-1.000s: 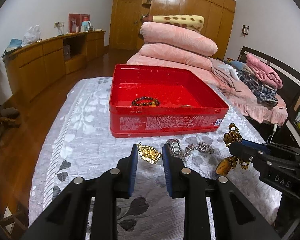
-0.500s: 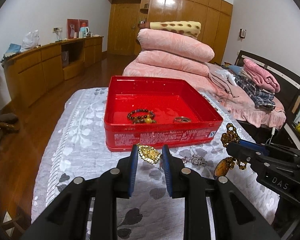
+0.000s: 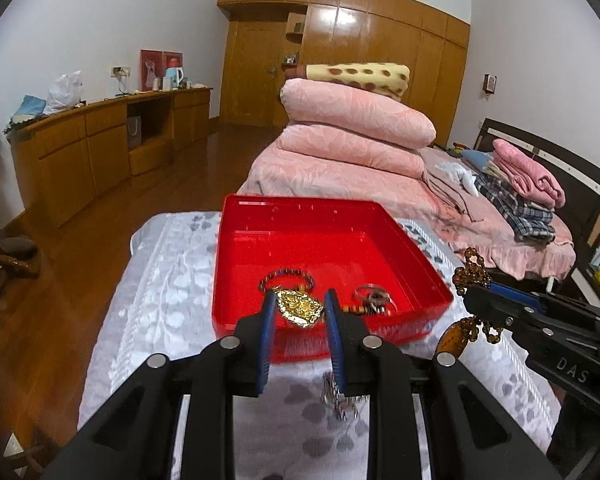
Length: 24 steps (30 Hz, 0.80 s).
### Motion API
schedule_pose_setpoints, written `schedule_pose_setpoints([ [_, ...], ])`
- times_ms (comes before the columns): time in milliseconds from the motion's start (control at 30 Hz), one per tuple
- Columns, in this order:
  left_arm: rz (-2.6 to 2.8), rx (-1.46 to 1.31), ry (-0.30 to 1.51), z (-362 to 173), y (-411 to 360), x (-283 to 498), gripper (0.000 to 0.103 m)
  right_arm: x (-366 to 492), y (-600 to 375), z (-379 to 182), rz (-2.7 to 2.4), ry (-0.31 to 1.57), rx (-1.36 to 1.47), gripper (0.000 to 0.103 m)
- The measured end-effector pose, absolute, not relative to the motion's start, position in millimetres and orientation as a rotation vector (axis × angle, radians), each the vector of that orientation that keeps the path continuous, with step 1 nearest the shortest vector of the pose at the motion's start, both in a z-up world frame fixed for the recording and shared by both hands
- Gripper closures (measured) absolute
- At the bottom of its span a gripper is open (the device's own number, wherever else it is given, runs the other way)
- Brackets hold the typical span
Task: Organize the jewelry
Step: 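Carry the pendant into the red tin with the left tool while the right carries the medallion chain there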
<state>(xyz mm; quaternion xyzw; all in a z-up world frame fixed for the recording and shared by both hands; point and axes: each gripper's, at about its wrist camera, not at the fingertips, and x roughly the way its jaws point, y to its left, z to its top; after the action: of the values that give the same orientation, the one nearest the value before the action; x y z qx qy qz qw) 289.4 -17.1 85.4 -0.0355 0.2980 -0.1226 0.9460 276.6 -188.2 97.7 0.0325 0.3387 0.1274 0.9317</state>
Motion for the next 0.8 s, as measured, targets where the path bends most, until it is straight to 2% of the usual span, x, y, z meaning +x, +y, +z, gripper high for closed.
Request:
schedule_pose_setpoints([
  [533,-0.22,-0.086,0.603,92,-18,345,0.079,328,-184,110,0.26,0.675,0.074,0.084],
  [800,-0.195,-0.074,0.647,79,-24,381,0.079,362,-181,96,0.251,0.72,0.074,0.084],
])
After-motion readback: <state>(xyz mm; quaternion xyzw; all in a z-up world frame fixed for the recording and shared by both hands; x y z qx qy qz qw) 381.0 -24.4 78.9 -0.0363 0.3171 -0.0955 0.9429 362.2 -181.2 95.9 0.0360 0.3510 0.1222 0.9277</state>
